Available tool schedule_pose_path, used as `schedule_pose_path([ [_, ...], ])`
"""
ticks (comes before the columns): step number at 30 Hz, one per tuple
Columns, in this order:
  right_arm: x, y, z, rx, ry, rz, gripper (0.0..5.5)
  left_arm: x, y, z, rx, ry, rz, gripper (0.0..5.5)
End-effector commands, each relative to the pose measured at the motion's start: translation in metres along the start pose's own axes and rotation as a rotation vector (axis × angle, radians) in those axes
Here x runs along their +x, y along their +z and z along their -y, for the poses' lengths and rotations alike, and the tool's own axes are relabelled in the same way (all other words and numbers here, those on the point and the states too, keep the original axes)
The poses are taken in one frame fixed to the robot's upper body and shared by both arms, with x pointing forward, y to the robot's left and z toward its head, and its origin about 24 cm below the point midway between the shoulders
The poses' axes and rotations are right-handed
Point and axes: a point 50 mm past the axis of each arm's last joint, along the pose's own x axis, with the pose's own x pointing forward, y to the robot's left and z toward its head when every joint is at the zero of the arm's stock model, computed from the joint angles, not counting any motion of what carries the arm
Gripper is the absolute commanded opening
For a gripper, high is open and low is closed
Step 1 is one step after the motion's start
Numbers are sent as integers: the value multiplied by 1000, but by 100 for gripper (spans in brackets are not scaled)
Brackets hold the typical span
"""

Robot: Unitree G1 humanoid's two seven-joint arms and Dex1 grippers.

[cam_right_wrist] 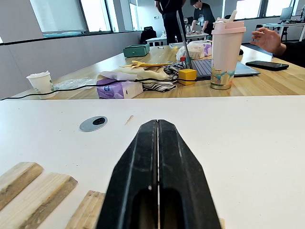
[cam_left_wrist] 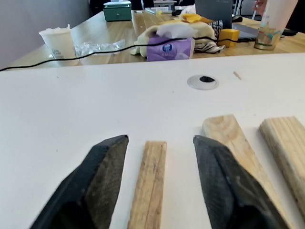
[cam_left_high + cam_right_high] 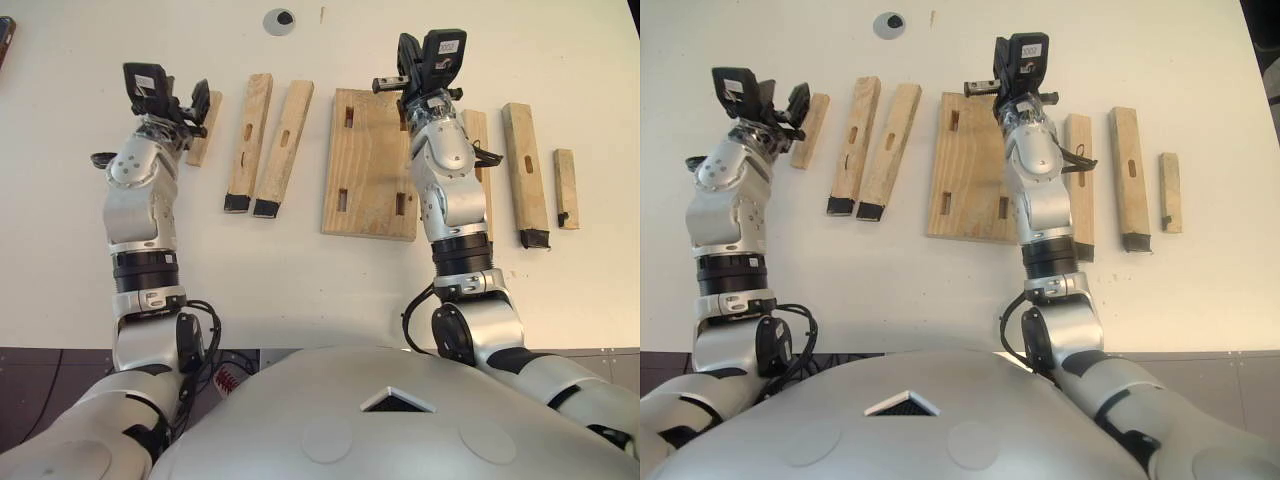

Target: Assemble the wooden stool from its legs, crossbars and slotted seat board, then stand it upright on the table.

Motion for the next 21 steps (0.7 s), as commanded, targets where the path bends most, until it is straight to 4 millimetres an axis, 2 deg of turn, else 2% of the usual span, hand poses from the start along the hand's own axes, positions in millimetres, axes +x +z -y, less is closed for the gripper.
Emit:
schedule_pose_path([
  [1, -3, 5, 3, -8, -3, 9, 0, -15, 21, 6, -47, 61, 181, 185],
  [6, -7, 5, 10, -19, -18, 0, 0, -17, 10, 16, -52, 90, 180, 121],
  [9, -10, 2, 12, -23, -20, -14, 0, -16, 8, 9, -61, 95, 155, 75],
  [10, -10, 2, 11, -23, -18, -17, 0, -16, 6, 6, -53, 94, 133, 75],
  [15, -10, 1, 10, -22, -13, -22, 0, -11, 2, -10, -29, 64, 18, 140],
  [21, -10, -2, 7, -15, -10, -29, 0, -8, -17, -12, -31, -20, -134, 229],
])
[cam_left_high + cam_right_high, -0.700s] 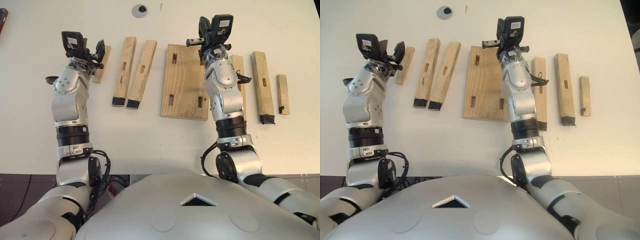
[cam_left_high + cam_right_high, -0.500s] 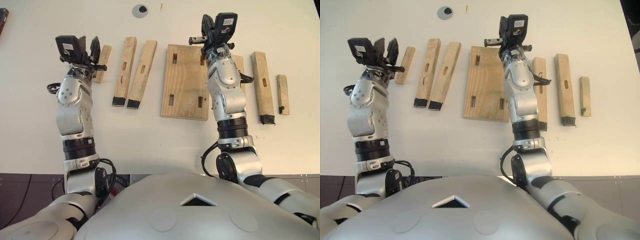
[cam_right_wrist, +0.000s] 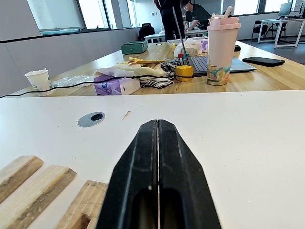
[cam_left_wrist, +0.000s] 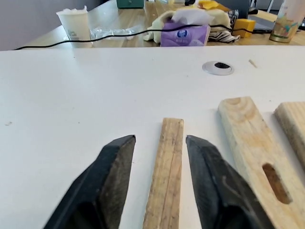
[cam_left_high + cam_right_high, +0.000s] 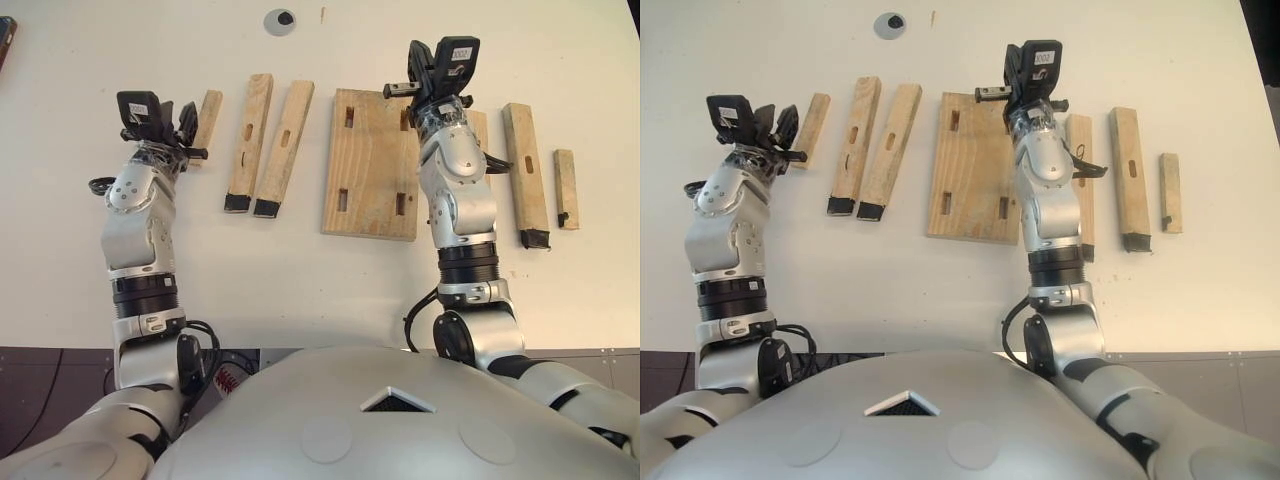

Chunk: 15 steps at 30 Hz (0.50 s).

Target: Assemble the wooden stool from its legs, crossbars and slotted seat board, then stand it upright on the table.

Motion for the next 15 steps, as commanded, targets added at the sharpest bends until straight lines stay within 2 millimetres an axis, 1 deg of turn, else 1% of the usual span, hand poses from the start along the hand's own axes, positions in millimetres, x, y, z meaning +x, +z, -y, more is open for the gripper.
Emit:
schedule_pose_path([
  [1, 0, -1, 0, -19, -4, -11, 0, 2, -15, -1, -16, -40, -99, 251],
  [2, 0, -1, 0, -17, -6, -10, 0, 2, -24, -4, -31, -30, -141, 262],
  [3, 0, -1, 0, -15, -8, -9, 0, 1, -35, -6, -42, -31, -188, 262],
  [5, 0, -1, 0, -14, -7, -8, 0, -6, -63, -12, -36, -18, -298, 262],
  [7, 1, 0, 2, -14, -9, -6, 0, -12, -78, -13, -33, -33, -342, 235],
  [10, 1, -1, 4, -14, -15, -8, 0, -12, -81, -6, -22, -82, -320, 185],
  [15, 4, 1, 3, -15, -11, -5, 0, -4, -59, 4, 49, -69, -152, 128],
])
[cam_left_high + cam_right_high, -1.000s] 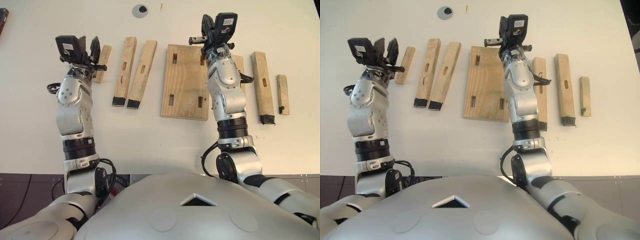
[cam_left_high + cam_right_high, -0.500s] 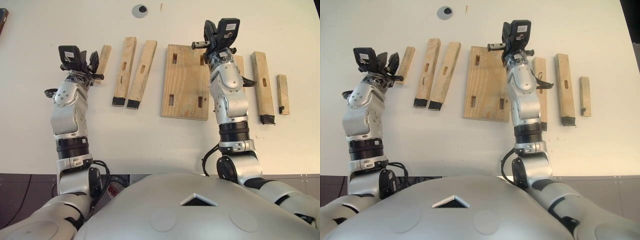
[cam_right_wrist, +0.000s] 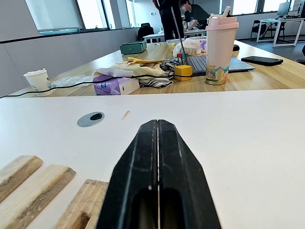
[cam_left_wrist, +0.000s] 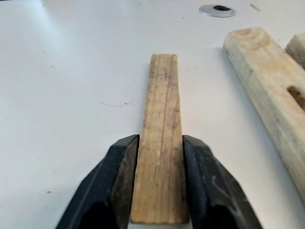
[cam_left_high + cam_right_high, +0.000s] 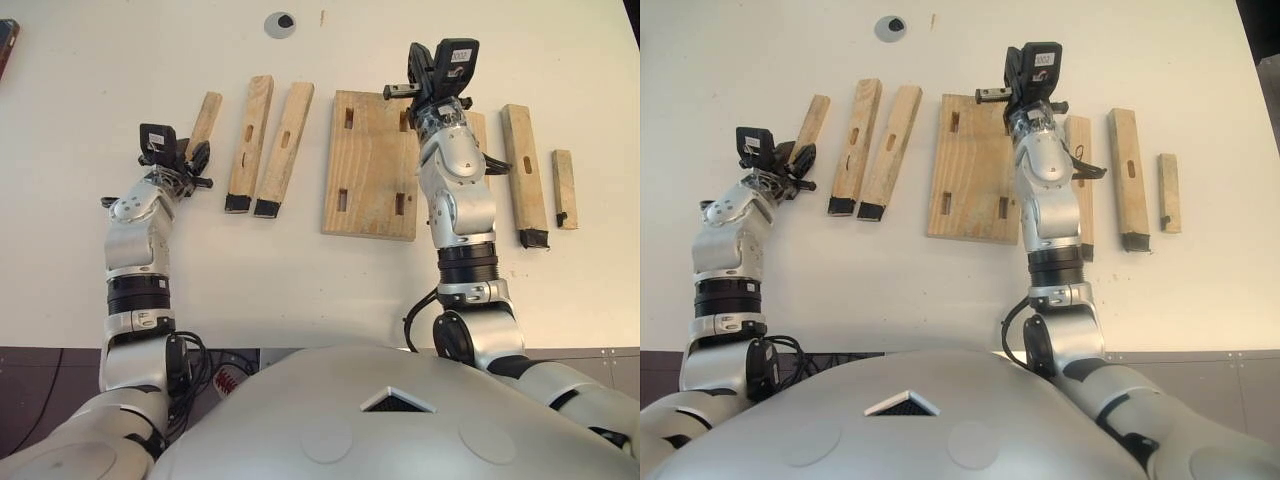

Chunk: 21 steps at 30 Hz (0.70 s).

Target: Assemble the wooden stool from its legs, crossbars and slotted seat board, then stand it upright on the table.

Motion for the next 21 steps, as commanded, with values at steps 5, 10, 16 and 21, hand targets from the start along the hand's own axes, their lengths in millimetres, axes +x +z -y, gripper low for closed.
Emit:
schedule_pose_path([
  [5, 9, 19, -10, 157, 66, 10, 0, 8, 77, 13, 236, 158, 298, 125],
  [10, 2, 94, -47, 740, 580, 176, 84, 9, 118, 69, 374, -161, 461, 125],
  [16, -5, 96, -50, 763, 668, 163, 179, -6, 126, 90, 408, -319, 562, 125],
  [21, 0, 87, -45, 823, 640, 104, 241, -13, 138, 99, 452, -348, 652, 125],
])
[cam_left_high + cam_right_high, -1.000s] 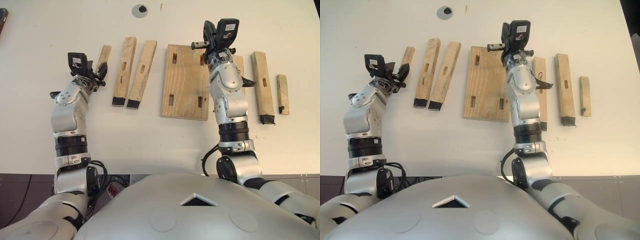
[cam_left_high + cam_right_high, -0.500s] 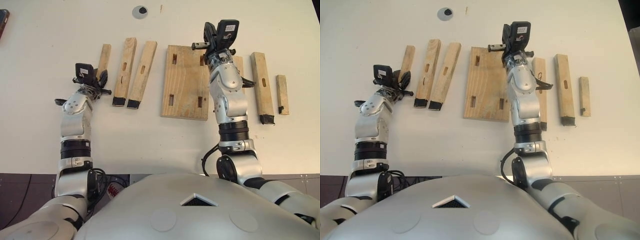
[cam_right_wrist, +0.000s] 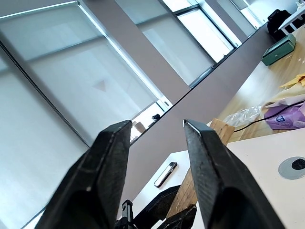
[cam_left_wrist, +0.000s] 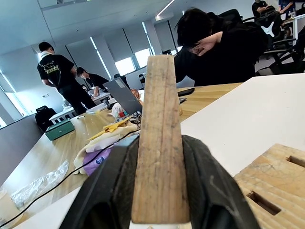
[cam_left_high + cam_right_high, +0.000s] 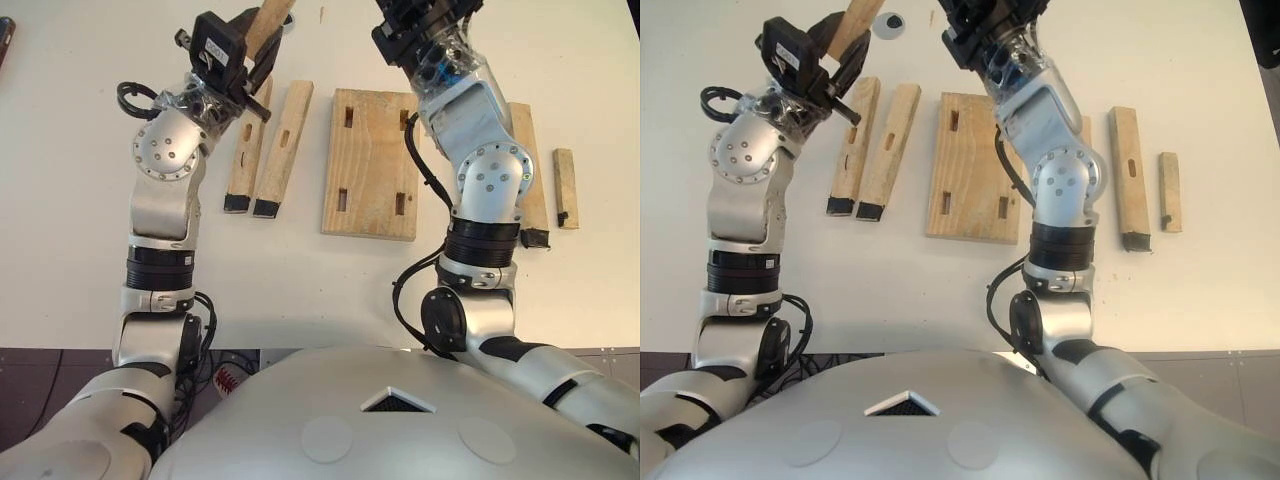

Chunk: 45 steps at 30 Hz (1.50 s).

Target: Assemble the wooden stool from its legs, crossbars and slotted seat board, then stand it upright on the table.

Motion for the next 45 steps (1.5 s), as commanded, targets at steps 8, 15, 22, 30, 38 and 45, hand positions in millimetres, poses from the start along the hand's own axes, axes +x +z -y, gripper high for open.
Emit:
schedule_pose_path([
  [8, 1, 7, 19, 276, -40, 18, 241, 2, 19, 27, 41, -133, 100, 125],
  [15, -1, 5, 19, 369, -2, -2, 177, 0, 17, 29, 46, -168, 91, 125],
  [22, -3, 7, 25, 373, -26, 13, 65, 0, 16, 28, 48, -172, 83, 125],
  [30, -3, 6, 30, 204, -98, -4, 48, 1, 14, 30, 22, -175, 72, 125],
  [38, -29, 58, 55, -605, -525, 301, 38, 4, 10, 28, 5, -94, 37, 270],
  [45, -165, 160, 50, -1026, -883, 332, 38, -12, -3, 18, -20, 95, -37, 216],
])
